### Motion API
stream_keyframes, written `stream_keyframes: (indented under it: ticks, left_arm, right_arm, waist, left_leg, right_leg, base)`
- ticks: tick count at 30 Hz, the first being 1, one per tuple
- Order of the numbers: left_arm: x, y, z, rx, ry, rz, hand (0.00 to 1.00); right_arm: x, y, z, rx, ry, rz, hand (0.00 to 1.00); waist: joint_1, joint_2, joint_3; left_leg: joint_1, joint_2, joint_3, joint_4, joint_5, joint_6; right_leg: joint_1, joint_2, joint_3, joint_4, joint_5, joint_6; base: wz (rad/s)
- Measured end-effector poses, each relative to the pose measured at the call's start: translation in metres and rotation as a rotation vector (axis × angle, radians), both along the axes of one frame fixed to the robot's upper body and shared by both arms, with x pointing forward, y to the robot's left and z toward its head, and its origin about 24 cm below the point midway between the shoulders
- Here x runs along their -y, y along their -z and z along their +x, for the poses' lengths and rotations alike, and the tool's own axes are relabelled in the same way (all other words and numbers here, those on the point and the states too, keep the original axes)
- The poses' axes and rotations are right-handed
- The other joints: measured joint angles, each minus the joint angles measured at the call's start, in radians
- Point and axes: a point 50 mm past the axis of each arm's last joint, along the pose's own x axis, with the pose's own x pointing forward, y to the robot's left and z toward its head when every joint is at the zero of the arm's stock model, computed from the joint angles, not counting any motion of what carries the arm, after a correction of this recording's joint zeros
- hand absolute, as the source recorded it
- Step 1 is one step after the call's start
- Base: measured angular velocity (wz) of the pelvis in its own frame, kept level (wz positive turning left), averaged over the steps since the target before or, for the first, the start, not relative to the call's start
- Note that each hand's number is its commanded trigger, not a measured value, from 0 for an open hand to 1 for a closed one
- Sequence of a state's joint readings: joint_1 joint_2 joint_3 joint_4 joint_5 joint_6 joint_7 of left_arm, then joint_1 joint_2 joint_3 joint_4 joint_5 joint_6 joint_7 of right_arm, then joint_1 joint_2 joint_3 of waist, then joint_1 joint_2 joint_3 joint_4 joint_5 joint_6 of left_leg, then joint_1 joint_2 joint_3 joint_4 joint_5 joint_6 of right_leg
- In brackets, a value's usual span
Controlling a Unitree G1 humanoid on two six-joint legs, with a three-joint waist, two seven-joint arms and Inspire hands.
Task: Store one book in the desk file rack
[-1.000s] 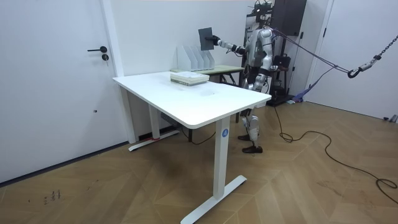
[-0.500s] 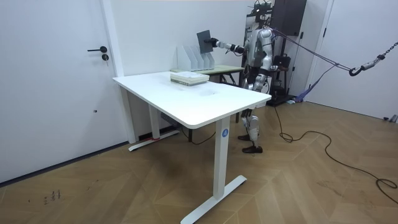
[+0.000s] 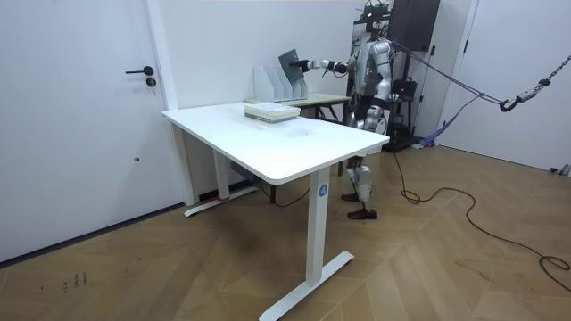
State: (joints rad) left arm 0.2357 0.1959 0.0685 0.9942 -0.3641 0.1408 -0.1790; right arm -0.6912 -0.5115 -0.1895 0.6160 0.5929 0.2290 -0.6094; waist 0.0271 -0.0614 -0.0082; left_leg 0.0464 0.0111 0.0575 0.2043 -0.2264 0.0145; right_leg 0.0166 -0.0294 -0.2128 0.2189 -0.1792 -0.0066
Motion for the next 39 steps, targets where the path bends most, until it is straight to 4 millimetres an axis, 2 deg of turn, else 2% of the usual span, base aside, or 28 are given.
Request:
stream_keyframes:
  ticks: [11,15,34,39]
  left_arm:
    - [-0.001,-0.001,0.001,-0.010,-0.002,0.004,0.00]
    - [-0.002,-0.001,0.001,-0.013,-0.003,0.012,0.00]
    - [-0.003,-0.001,0.001,-0.018,-0.011,0.034,0.00]
    - [-0.004,-0.001,0.000,-0.020,-0.015,0.034,0.00]
  right_arm:
    - [0.007,-0.023,0.003,0.049,-0.030,-0.025,0.00]
    - [0.006,-0.033,0.006,0.080,-0.036,-0.025,0.00]
    - [0.005,-0.035,0.006,0.084,-0.025,-0.023,0.00]
    - [0.000,-0.047,0.006,0.130,-0.042,-0.046,0.00]
  waist:
    - [0.003,-0.005,-0.0021]
    - [0.004,-0.010,-0.0056]
    - [0.008,-0.013,-0.0064]
    - [0.007,-0.013,-0.0064]
  left_leg:
    - [0.004,-0.002,0.000,0.001,0.001,0.001]
    - [0.008,-0.002,0.000,0.002,0.001,0.001]
    - [0.004,-0.003,-0.002,-0.001,0.001,0.002]
    - [0.002,-0.002,0.004,-0.001,0.001,0.002]
  right_leg:
    - [0.002,-0.002,0.000,0.002,0.000,0.000]
    - [0.005,-0.002,0.000,0.002,0.000,0.000]
    - [0.001,-0.002,0.001,0.002,0.000,0.000]
    - [-0.003,0.000,0.013,0.002,0.000,0.000]
  base:
    - [0.00]
    - [0.00]
    - [0.00]
    - [-0.04]
